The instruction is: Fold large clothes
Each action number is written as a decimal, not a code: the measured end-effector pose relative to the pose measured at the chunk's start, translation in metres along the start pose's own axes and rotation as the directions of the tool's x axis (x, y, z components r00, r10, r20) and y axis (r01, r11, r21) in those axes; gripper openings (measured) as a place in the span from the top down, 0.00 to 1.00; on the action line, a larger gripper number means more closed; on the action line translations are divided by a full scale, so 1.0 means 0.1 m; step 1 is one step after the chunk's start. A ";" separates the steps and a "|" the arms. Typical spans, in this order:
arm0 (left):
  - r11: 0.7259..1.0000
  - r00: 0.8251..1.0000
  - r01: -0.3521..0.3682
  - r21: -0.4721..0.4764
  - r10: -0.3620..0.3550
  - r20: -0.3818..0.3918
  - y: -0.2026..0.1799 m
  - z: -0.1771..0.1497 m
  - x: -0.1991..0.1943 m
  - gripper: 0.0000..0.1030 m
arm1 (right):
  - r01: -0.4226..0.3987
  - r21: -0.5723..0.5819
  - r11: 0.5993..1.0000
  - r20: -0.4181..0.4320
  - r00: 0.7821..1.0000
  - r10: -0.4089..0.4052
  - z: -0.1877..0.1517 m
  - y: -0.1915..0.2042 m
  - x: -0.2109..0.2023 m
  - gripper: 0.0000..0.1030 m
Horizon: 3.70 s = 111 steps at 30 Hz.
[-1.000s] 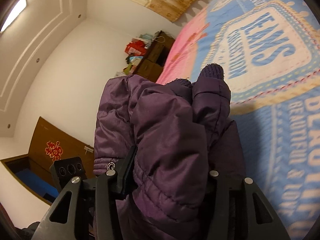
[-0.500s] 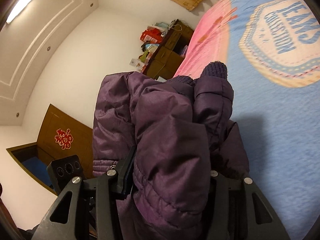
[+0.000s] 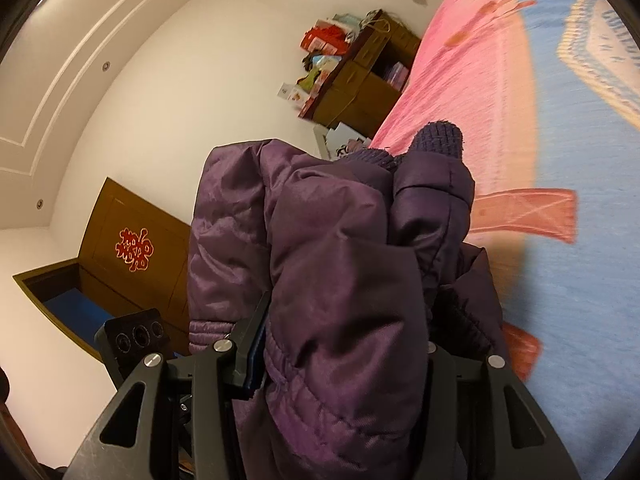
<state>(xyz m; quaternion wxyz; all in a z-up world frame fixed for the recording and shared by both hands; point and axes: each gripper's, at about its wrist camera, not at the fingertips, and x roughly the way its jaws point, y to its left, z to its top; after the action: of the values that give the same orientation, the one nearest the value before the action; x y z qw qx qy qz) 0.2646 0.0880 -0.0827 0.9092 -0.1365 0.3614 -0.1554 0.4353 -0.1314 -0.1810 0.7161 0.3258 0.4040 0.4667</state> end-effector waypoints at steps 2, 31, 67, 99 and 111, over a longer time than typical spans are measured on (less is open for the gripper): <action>1.000 1.000 -0.011 -0.019 0.011 0.009 0.09 0.01 -0.03 0.06 | -0.004 -0.008 1.000 -0.018 1.000 0.004 0.03 0.05 0.16 0.53; 0.959 1.000 0.012 -0.284 -0.020 -0.024 1.30 -0.11 0.25 0.00 | -0.002 0.039 0.999 -0.186 0.983 0.009 0.07 -0.08 1.69 0.53; 0.917 0.877 -0.399 -0.009 0.385 0.289 0.45 -0.63 -1.38 0.00 | 0.202 -0.253 0.946 0.133 0.976 -0.173 -0.12 0.86 0.49 0.35; 0.852 0.780 -0.523 -0.014 0.485 0.396 0.15 -0.51 -1.74 0.00 | 0.457 -0.607 0.650 0.319 0.890 -0.327 -1.24 2.29 0.24 0.29; 0.855 0.788 -0.518 -0.006 0.480 0.385 0.11 -0.51 -1.71 0.00 | 0.451 -0.600 0.661 0.314 0.892 -0.325 -1.25 2.27 0.20 0.29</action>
<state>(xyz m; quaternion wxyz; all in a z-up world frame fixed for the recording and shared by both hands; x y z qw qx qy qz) 0.1124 0.1562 -0.0170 0.9750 -0.0175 0.1968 0.1015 0.2378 -0.0217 -0.0530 0.9002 -0.0009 0.2074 0.3829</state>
